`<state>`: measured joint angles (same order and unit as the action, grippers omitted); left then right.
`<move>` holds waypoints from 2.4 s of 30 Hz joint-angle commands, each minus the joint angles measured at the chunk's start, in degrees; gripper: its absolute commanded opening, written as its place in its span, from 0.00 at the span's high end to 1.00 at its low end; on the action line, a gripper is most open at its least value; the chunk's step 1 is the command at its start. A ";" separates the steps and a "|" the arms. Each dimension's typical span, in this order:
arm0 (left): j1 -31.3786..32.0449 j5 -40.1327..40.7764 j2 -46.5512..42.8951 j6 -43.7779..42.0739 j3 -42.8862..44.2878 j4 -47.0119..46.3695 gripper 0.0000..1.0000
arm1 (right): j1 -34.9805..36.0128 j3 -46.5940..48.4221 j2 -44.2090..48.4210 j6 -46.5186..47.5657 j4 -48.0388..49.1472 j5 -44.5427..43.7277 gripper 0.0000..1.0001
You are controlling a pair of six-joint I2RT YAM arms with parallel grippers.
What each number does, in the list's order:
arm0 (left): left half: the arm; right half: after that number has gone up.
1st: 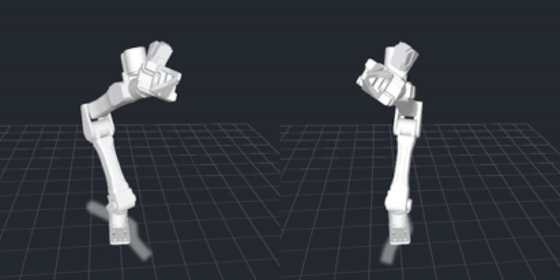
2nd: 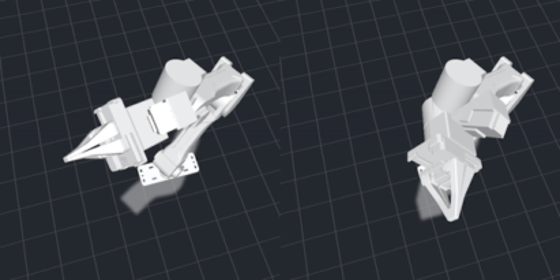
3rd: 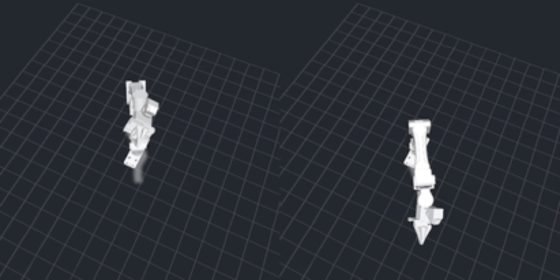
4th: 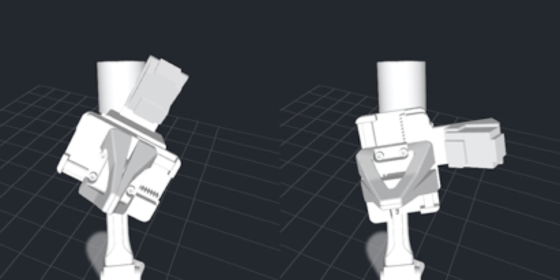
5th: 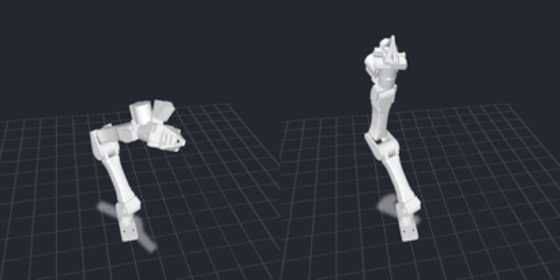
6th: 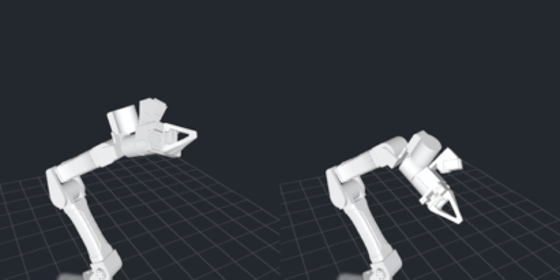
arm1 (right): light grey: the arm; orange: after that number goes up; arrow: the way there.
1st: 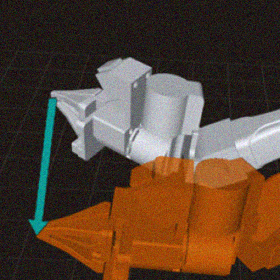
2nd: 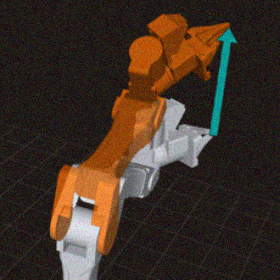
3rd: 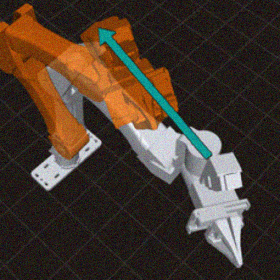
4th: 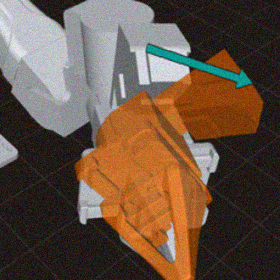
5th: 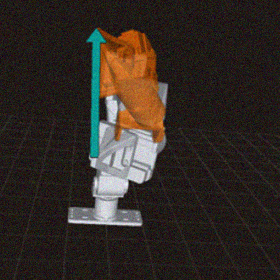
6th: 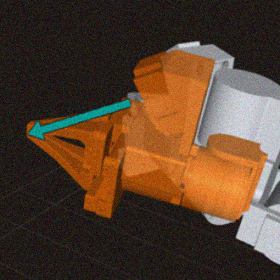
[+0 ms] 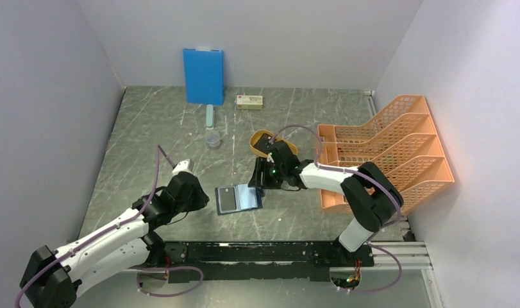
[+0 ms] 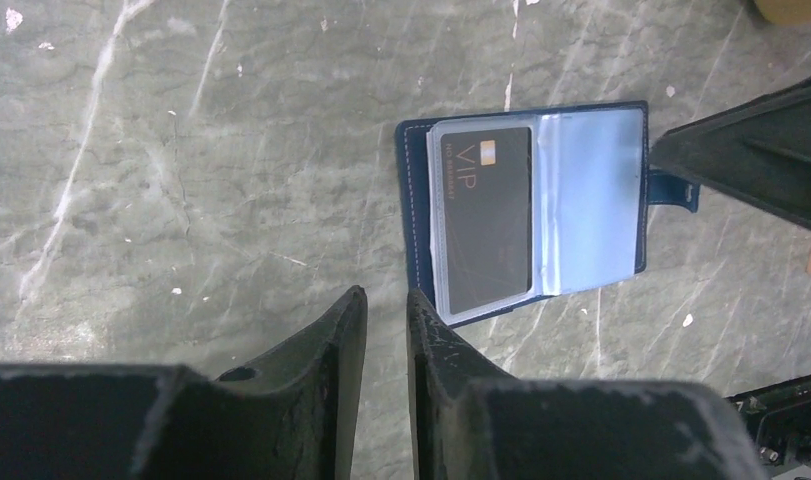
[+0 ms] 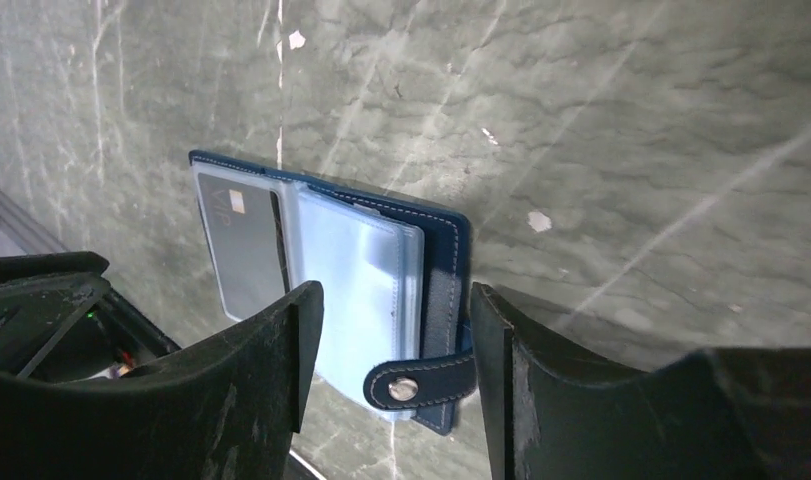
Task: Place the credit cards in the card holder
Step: Adjust the card holder at the center of the board, then pick up the credit card from the storage box.
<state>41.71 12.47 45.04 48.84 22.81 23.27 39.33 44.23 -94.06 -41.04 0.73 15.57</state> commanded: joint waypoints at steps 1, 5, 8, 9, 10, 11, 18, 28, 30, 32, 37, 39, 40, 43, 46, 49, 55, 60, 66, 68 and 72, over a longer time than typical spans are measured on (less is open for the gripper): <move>0.02 1.54 -0.48 -0.31 2.30 2.74 0.72 | 0.02 3.72 6.31 2.95 -8.55 -9.36 0.40; 0.01 0.96 -0.97 -1.20 3.28 2.40 0.65 | -2.85 6.44 14.08 3.01 -12.01 -20.00 0.39; 0.03 0.93 -1.13 -2.21 3.80 1.58 0.28 | -7.61 7.34 15.35 0.73 -10.52 -21.21 0.38; 0.03 0.72 -1.13 -2.68 3.82 1.02 0.14 | -8.46 7.67 14.88 -0.09 -9.62 -21.12 0.38; -0.04 0.28 -1.13 -2.99 3.76 0.50 0.10 | -9.11 8.11 14.04 -0.55 -8.52 -21.11 0.37; 0.03 -0.31 -1.05 -3.25 3.62 -0.46 0.09 | -9.68 8.79 12.66 -1.33 -7.49 -21.00 0.35; 0.03 -4.08 0.49 -4.27 2.77 -4.76 0.12 | -12.20 11.32 2.31 -8.13 -1.28 -20.17 0.33; 0.03 -3.63 0.30 -4.33 1.67 -4.42 0.13 | -11.88 12.18 -6.95 -15.57 5.43 -21.71 0.33; 0.03 -3.48 0.21 -4.37 1.55 -4.25 0.13 | -11.89 12.88 -8.68 -15.94 6.01 -20.82 0.34; 0.03 -3.36 0.23 -4.28 1.49 -3.99 0.14 | -11.89 13.67 -10.40 -16.00 5.81 -20.29 0.36; 0.01 -2.95 0.44 -4.04 1.20 -3.75 0.14 | -11.90 14.39 -12.72 -16.06 6.25 -19.19 0.43; -0.01 -2.87 0.65 -3.86 0.96 -3.83 0.15 | -11.94 14.85 -13.86 -16.09 5.93 -18.56 0.47; 0.03 -2.83 0.78 -3.84 0.93 -3.84 0.15 | -11.98 15.03 -14.44 -16.03 5.82 -18.15 0.49; 0.03 -2.54 1.05 -3.61 0.86 -3.60 0.16 | -12.08 14.64 -15.33 -15.94 5.80 -17.64 0.56; 0.00 -2.30 1.19 -3.56 0.72 -3.58 0.16 | -12.20 13.67 -15.54 -15.83 5.69 -17.77 0.61; 0.01 -2.38 1.19 -3.36 0.50 -3.80 0.17 | -12.69 11.76 -14.71 -16.03 6.55 -17.60 0.65; 0.03 -2.57 1.40 -2.91 -0.03 -4.21 0.17 | -13.82 8.14 -12.48 -16.35 8.01 -17.28 0.70; 0.01 -2.71 1.50 -2.78 -0.40 -4.71 0.18 | -14.25 6.28 -11.23 -16.20 9.56 -16.65 0.70; 0.03 -2.70 1.55 -2.53 -0.52 -4.72 0.18 | -14.45 5.78 -10.17 -16.35 10.16 -16.37 0.75; 0.03 -2.62 1.46 -2.43 -0.57 -4.72 0.18 | -14.38 5.87 -9.74 -16.36 10.08 -16.34 0.80; 0.03 -2.52 1.24 -2.29 -0.63 -4.55 0.18 | -14.38 6.48 -8.47 -16.00 9.48 -16.19 0.94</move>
<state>41.74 9.85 46.52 45.95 22.79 20.16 25.32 51.48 -103.59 -58.33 13.89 0.40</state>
